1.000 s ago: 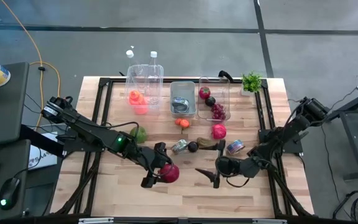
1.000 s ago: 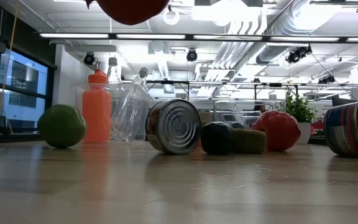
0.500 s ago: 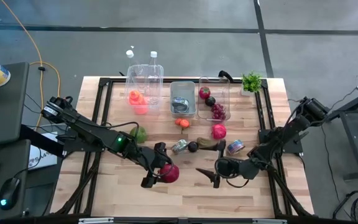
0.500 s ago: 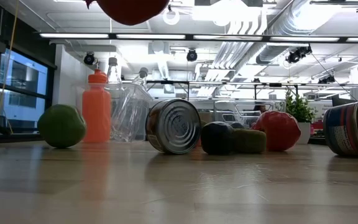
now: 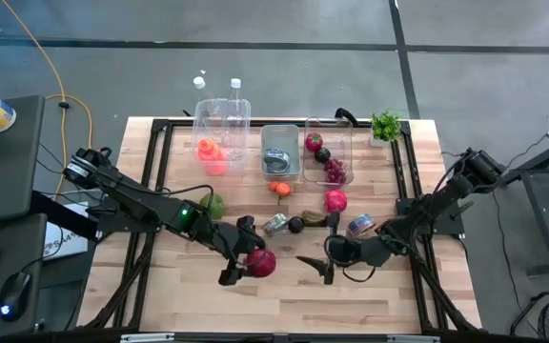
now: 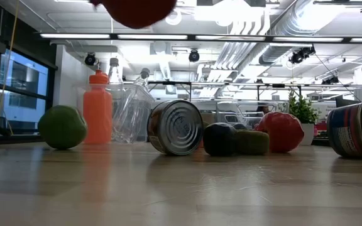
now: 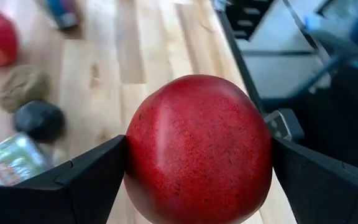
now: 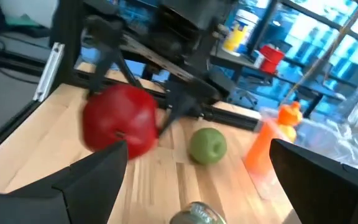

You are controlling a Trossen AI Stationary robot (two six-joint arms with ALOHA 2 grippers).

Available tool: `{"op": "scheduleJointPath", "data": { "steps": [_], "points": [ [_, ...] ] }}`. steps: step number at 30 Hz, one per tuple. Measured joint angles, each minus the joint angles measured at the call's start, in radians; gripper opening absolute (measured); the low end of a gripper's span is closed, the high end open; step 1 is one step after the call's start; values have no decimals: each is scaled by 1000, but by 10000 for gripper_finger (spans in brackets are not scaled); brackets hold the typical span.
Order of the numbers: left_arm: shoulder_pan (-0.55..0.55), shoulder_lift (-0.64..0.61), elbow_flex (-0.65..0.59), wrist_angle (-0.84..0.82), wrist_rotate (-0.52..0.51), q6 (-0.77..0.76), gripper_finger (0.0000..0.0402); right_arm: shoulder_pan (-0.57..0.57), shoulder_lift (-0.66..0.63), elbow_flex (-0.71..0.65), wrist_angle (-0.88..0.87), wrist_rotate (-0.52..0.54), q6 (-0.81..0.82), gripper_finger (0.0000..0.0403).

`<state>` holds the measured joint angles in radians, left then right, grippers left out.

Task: Pick & Place Food Item
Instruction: Put the pomegranate into the transparent bin

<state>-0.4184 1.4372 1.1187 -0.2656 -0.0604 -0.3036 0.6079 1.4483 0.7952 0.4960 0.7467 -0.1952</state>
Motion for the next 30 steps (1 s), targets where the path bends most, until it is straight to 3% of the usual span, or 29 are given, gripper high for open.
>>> {"op": "scheduleJointPath", "data": {
  "steps": [5,14,21,26,30],
  "points": [
    [53,2,0,21,-18,-35,370,-32,38,0,14,-87,-148,377],
    [123,34,1,45,86,-57,370,-39,171,35,171,-118,-464,364],
    [136,34,1,62,106,-57,370,-51,230,121,80,-128,-485,364],
    [165,34,1,77,217,-68,370,-72,229,155,24,-128,-483,364],
    [192,28,0,85,237,-69,370,-91,229,156,21,-153,-480,364]
  ]
}}
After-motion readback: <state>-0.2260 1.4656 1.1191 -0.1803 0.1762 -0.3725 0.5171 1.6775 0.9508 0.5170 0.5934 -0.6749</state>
